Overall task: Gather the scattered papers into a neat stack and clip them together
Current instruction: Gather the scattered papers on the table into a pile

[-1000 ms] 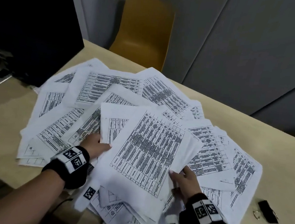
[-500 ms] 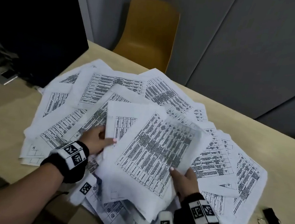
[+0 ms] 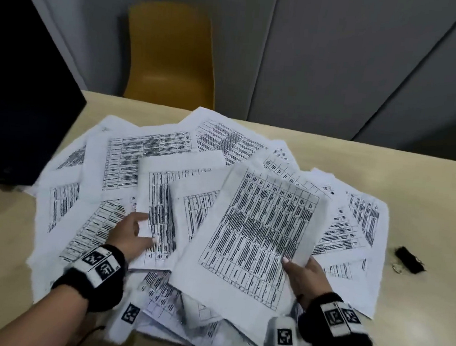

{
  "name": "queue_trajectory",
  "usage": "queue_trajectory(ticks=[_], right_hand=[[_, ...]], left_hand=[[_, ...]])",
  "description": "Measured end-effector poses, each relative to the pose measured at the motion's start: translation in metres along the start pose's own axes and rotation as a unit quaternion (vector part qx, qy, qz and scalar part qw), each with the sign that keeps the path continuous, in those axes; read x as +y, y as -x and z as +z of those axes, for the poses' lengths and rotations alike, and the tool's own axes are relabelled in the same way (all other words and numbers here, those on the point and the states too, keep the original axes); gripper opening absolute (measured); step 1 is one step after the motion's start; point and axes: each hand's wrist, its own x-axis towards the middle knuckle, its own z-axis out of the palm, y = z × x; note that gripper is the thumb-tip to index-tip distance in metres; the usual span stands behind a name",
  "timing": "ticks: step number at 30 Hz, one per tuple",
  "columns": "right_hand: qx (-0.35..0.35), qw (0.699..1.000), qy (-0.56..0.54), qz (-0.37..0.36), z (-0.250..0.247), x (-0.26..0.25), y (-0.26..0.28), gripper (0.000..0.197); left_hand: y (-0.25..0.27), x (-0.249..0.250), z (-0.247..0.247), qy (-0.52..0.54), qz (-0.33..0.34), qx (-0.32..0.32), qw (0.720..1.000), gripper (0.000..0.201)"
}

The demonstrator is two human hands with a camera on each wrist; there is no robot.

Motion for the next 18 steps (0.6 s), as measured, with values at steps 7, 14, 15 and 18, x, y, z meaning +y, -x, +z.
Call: queue_trajectory(ticks=[7, 14, 15, 18], right_hand=[[-0.012, 0.998, 0.053, 0.002, 0.029, -0.006, 0.012, 0.018], [-0.068, 0.989, 0.13, -0.021, 0.04, -0.017, 0.024, 0.014], [-0.067, 0.989, 0.126, -0.035, 0.041, -0.017, 0.025, 0.013], [0.059, 0.984, 0.125, -0.11, 0.029, -0.019, 0.022, 0.02]], left_hand=[[0.007, -0.003, 0.001, 0.248, -0.014, -0.112, 0.962, 0.075], [0.018, -0.002, 0.012, 0.142, -0.013, -0.137, 0.98, 0.033], [0.02, -0.003, 0.016, 0.078, 0.013, -0.103, 0.992, 0.032], [0.03, -0.005, 0.021, 0.062, 0.015, -0.024, 0.998, 0.024]])
